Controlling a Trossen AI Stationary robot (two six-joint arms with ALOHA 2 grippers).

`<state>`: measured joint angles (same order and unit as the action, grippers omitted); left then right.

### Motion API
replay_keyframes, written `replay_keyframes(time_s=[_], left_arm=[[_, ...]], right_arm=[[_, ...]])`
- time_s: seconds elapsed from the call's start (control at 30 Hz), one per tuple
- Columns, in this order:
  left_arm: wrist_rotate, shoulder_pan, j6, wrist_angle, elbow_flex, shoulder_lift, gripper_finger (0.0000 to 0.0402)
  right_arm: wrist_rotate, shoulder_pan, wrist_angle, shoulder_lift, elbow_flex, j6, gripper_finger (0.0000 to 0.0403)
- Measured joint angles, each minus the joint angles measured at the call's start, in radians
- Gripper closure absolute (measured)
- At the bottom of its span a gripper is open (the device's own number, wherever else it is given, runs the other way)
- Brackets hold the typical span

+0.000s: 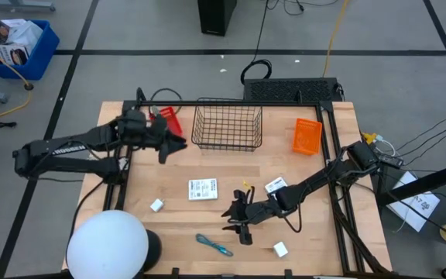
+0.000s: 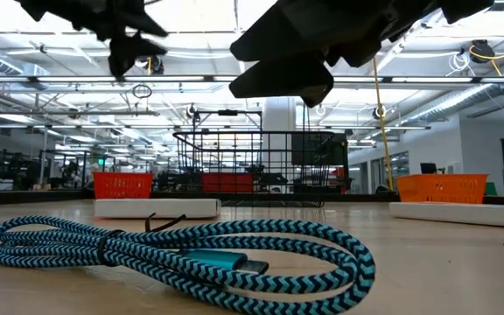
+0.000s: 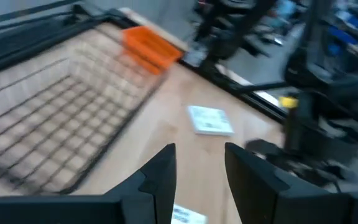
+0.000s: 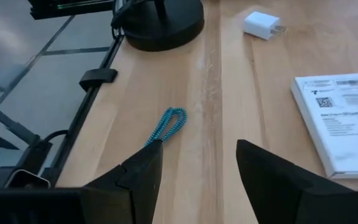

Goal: Pick and place items into bin
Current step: Put the black and blue charger cable into the red bin

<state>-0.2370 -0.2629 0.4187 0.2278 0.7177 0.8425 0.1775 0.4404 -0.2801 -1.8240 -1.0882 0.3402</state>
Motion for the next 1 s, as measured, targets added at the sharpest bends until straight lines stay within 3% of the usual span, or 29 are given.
replay_keyframes(time_s=[0.2, 0.4, 0.77, 1.0], left_arm=[[0.091, 0.172, -0.007, -0.055, 0.000, 0.042, 0.0261], [0.172, 0.306, -0.041, -0.154, 0.000, 0.123, 0.0261], [0.266, 0.387, 0.006, -0.268, 0.000, 0.240, 0.0261], [0.317, 0.419, 0.009, -0.306, 0.000, 0.304, 0.0261]], right_arm=[[-0.047, 0.009, 0.005, 0.000, 0.000, 0.065, 0.0206], [-0.019, 0.067, 0.021, 0.000, 0.000, 0.085, 0.0206], [0.033, 0.138, 0.068, -0.023, 0.000, 0.225, 0.0206], [0.000, 0.158, 0.081, -0.110, -0.068, 0.323, 0.0206]])
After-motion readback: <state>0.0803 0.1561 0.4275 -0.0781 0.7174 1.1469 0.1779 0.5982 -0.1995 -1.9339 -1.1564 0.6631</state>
